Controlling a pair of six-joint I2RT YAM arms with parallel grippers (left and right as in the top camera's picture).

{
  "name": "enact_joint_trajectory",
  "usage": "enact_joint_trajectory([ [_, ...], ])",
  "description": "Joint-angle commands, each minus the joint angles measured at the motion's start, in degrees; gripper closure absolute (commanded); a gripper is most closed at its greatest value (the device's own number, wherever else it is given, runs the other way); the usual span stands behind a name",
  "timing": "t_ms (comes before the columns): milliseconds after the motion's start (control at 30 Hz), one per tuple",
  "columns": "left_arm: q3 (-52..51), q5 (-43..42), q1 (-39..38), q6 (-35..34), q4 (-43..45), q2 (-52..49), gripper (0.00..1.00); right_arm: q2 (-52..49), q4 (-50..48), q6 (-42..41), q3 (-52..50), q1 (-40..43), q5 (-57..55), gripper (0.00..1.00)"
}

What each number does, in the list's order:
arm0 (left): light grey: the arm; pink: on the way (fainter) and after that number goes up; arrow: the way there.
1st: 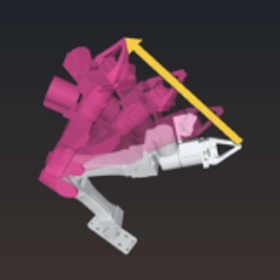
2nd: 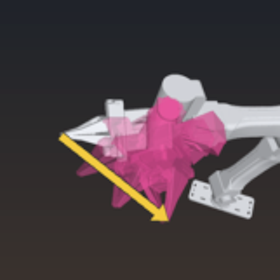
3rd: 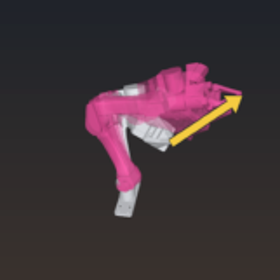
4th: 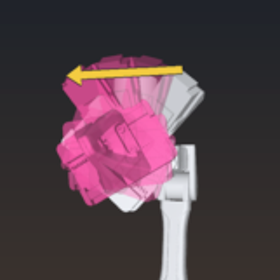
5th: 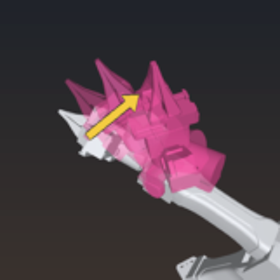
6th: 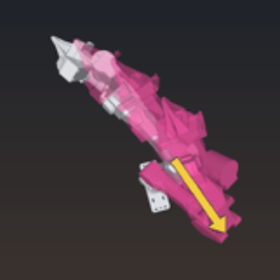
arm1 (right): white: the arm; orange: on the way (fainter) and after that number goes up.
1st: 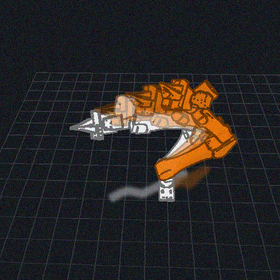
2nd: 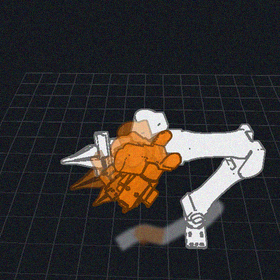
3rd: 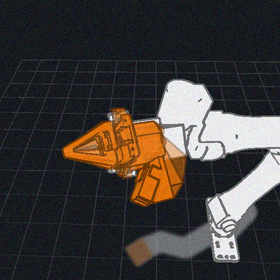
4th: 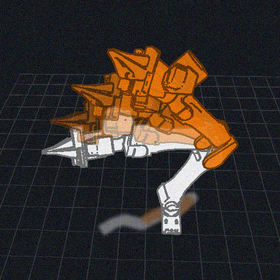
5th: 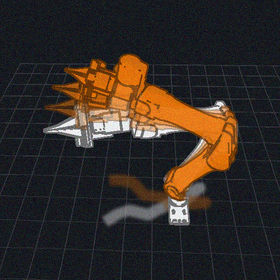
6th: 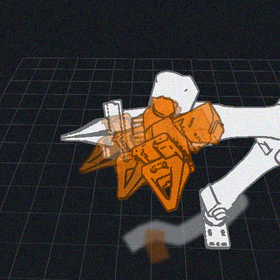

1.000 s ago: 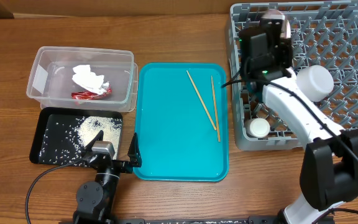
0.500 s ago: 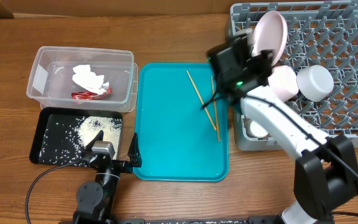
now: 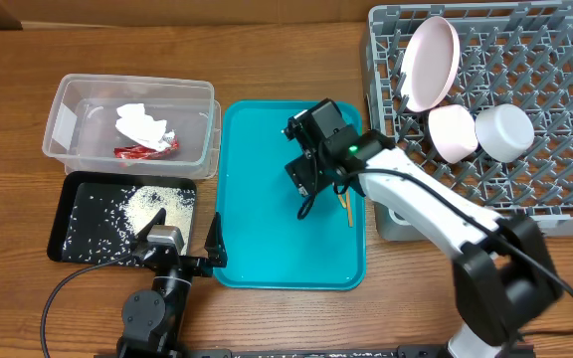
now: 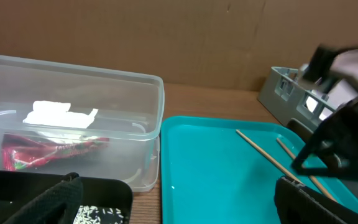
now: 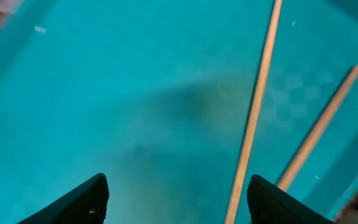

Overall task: Sort waste into correct bins and load items into the dishwasher
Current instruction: 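Move the right gripper to a wooden chopstick on the teal tray and grasp, then carry the chopstick with the right gripper and drop it into the rack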

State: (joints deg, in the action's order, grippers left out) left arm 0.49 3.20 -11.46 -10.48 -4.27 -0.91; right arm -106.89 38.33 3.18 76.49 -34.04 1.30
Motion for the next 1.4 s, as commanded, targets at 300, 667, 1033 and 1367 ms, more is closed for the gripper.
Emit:
enact_joint_trajectory([
  [300, -0.2, -0.2, 0.2, -0.2, 0.1, 0.5, 0.00, -9.3, -2.4, -3.4, 0.3, 3.3, -3.6, 0.68],
  [667, -0.2, -0.2, 0.2, -0.2, 0.1, 0.5, 0.00, -7.0, 4.5, -8.0, 2.5, -0.6, -1.2, 0.96],
  [1033, -0.2, -0.2, 0.2, -0.2, 0.1, 0.5, 0.00, 6.3, 11.7, -8.2, 13.9, 10.8, -4.8, 0.96],
  [1367, -0.2, -0.2, 0.2, -0.2, 0.1, 0.5, 0.00, 1.0, 15.6, -7.0, 11.9, 22.0, -2.8, 0.96],
])
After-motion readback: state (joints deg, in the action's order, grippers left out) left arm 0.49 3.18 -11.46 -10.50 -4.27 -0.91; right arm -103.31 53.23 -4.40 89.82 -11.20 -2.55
